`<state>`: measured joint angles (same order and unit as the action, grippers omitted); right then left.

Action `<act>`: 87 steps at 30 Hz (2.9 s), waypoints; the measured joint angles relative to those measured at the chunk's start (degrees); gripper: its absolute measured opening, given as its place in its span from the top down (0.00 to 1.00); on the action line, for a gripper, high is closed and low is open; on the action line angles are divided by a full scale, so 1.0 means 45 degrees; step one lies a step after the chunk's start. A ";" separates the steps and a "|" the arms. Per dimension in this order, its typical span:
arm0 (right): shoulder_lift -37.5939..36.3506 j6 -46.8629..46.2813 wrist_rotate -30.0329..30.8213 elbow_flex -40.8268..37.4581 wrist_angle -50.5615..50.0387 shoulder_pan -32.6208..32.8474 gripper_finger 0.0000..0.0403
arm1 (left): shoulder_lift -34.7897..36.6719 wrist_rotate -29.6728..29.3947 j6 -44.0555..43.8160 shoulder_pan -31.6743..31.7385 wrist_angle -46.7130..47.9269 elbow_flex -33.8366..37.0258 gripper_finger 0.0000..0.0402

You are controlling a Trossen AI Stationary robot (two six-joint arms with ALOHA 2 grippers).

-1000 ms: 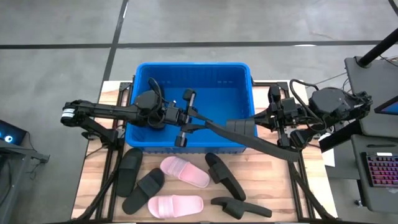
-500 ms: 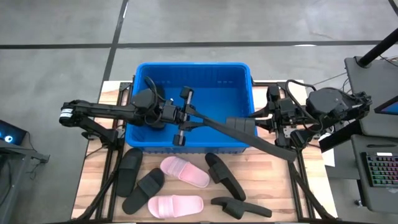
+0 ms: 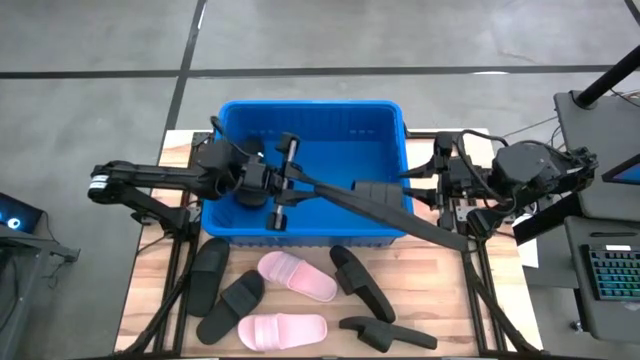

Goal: Pick and place slides into bin
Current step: Stack the black slide on top of the black slide into the blue container

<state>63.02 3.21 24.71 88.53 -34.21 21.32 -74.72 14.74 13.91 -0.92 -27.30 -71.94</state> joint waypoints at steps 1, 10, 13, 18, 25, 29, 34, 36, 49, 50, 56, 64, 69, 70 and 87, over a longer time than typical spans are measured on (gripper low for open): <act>0.0000 0.0048 0.0001 0.0000 -0.0002 0.0000 0.71 | 0.0066 0.0002 0.0000 -0.0002 0.0006 0.0000 0.92; -0.0181 0.0393 0.1925 0.0168 -0.0443 0.0005 0.71 | 0.0908 -0.0070 0.0092 0.0013 0.0804 0.0044 0.92; -0.0268 0.0407 0.4209 0.0204 -0.0470 0.0005 0.71 | 0.1373 -0.0246 0.0102 0.0013 0.1365 0.0044 0.92; -0.0277 0.0455 0.6902 0.0204 -0.0469 0.0000 0.73 | 0.2064 -0.0967 0.0150 0.0013 0.2255 0.0044 0.92; -0.0359 0.0943 0.7339 0.0204 -0.0453 0.0000 0.76 | 0.2856 -0.2025 0.0995 0.0008 0.3718 0.0044 0.92; -0.0383 0.1101 0.8111 0.0204 -0.0434 0.0005 0.77 | 0.3103 -0.2071 0.1005 0.0008 0.3936 0.0044 0.92; -0.0496 0.2617 1.0190 0.0204 0.1207 0.0005 0.79 | 0.3310 -0.2527 0.1468 0.0008 0.3969 0.0044 0.92; -0.0594 0.3425 1.0626 0.0204 0.2136 0.0005 0.79 | 0.3356 -0.2785 0.1664 0.0013 0.4067 0.0044 0.92; -0.1185 0.3254 1.0511 0.0209 0.3379 0.0005 0.75 | 0.2808 -0.6633 0.2462 0.0012 0.6186 -0.0051 0.93; -0.1180 0.3244 1.0500 0.0209 0.3379 0.0005 0.74 | 0.2710 -0.6913 0.2470 0.0013 0.6271 -0.0063 0.93; -0.1075 0.3181 0.9720 0.0209 0.3379 0.0005 0.73 | 0.2253 -0.8932 0.3745 -0.0127 0.6474 -0.0107 0.93; -0.0895 0.1993 0.9292 0.0209 0.3339 0.0005 0.75 | 0.1454 -1.2245 0.4830 -0.0704 0.7026 -0.0520 0.93; -0.0835 0.1370 0.6952 0.0209 0.2936 0.0000 0.75 | 0.0500 -1.4622 0.7453 -0.1190 0.7298 -0.1069 0.93; -0.0812 0.1253 0.6199 0.0209 0.2884 0.0000 0.74 | 0.0282 -1.5069 0.8073 -0.1269 0.7275 -0.1182 0.93; -0.0357 0.1978 0.4690 0.0209 -0.1891 0.0000 0.53 | -0.1571 -1.7263 1.0706 -0.1691 0.7132 -0.2983 0.93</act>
<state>61.42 12.11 45.82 89.47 -42.72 21.32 -81.79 -62.94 62.09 -8.53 4.79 -85.36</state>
